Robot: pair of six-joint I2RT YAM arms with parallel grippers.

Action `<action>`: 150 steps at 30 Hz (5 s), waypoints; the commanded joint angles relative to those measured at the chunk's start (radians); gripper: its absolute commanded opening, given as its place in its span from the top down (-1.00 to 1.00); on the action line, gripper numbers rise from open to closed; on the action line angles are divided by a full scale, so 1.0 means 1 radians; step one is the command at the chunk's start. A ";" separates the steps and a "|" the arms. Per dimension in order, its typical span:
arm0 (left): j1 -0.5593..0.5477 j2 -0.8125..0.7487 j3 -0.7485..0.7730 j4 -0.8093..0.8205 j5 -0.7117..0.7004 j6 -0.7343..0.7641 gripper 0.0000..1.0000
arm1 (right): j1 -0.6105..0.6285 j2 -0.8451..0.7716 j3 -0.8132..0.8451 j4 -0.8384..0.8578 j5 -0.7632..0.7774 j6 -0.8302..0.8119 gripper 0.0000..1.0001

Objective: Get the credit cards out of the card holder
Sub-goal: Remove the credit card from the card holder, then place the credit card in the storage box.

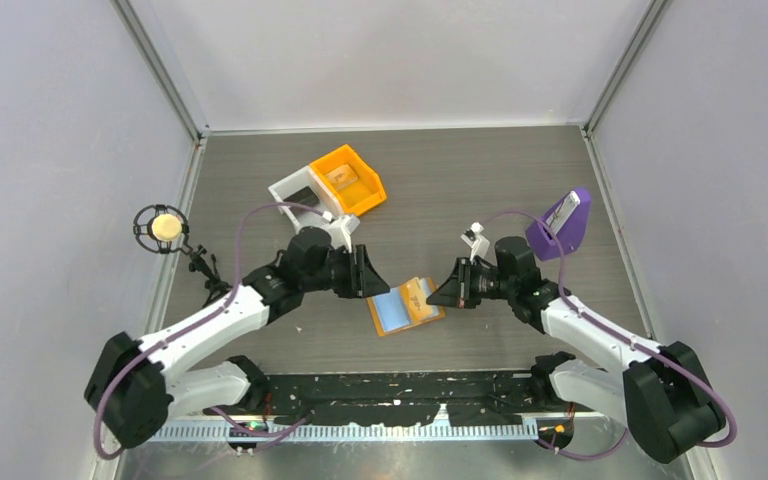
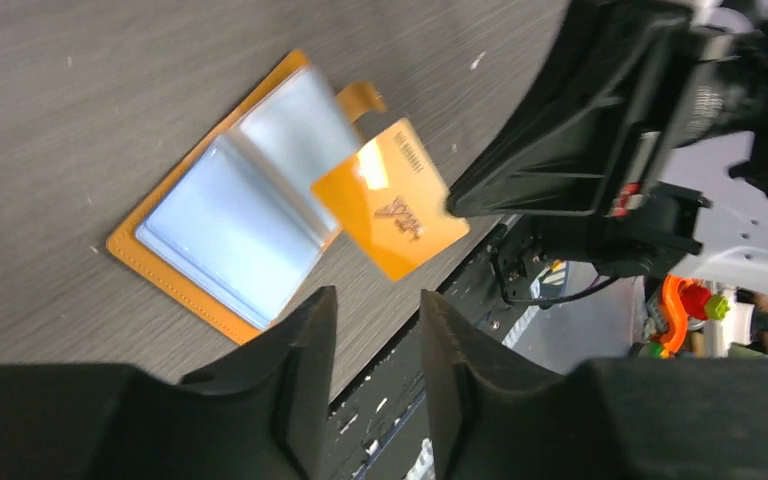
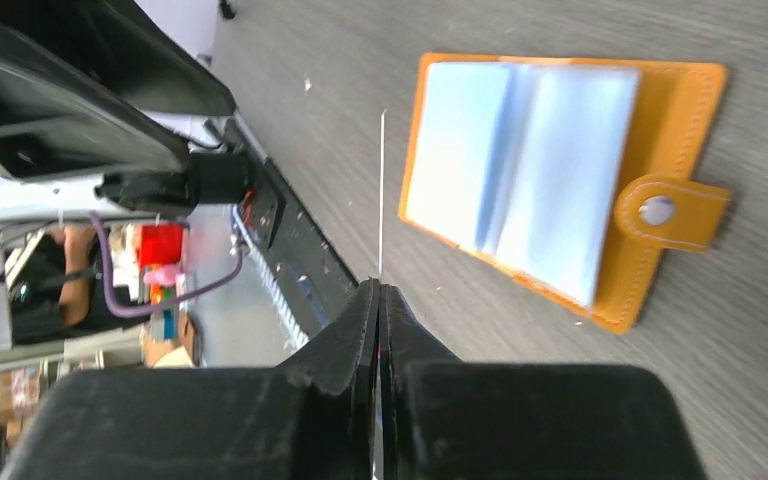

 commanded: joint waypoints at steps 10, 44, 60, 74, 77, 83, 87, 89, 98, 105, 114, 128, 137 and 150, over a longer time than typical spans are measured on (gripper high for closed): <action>-0.003 -0.067 0.356 -0.522 0.210 0.403 -0.01 | 0.010 -0.191 -0.039 0.118 -0.322 -0.012 0.89; -0.011 0.169 0.400 -0.441 0.634 0.376 0.64 | 0.118 -0.211 -0.091 0.326 -0.349 0.100 0.90; -0.009 0.111 0.443 -0.498 0.426 0.320 1.00 | 0.114 -0.281 -0.076 0.262 -0.241 0.068 0.10; 0.011 0.167 0.709 -0.569 0.054 0.272 1.00 | 0.103 -0.484 0.054 -0.176 0.132 -0.090 -0.99; 0.050 0.188 0.721 -0.491 -0.023 0.217 1.00 | 0.103 -0.505 0.050 -0.182 0.154 -0.081 -0.98; 0.176 0.256 0.743 -0.366 -0.128 0.087 1.00 | 0.103 -0.576 0.053 -0.243 0.218 -0.087 -0.91; 0.226 0.280 0.769 -0.350 -0.333 0.081 1.00 | 0.103 -0.623 0.050 -0.280 0.258 -0.087 -0.91; 0.267 0.286 0.741 -0.289 -0.370 0.031 1.00 | 0.103 -0.630 0.054 -0.299 0.262 -0.092 -0.91; 0.335 0.391 0.771 -0.205 -0.602 -0.032 1.00 | 0.103 -0.621 0.089 -0.357 0.269 -0.141 -0.91; 0.353 0.499 0.804 -0.157 -0.641 -0.078 1.00 | 0.103 -0.575 0.092 -0.347 0.265 -0.149 -0.91; 0.389 0.677 0.934 -0.163 -0.597 -0.110 1.00 | 0.103 -0.534 0.092 -0.332 0.250 -0.165 -0.91; 0.455 0.811 0.973 -0.161 -0.531 -0.151 1.00 | 0.102 -0.413 0.122 -0.314 0.268 -0.224 -0.91; 0.457 0.884 1.022 -0.202 -0.534 -0.134 1.00 | 0.101 -0.361 0.124 -0.289 0.280 -0.222 -0.91; 0.459 0.943 1.034 -0.181 -0.571 -0.142 1.00 | 0.099 -0.350 0.147 -0.320 0.294 -0.245 -0.91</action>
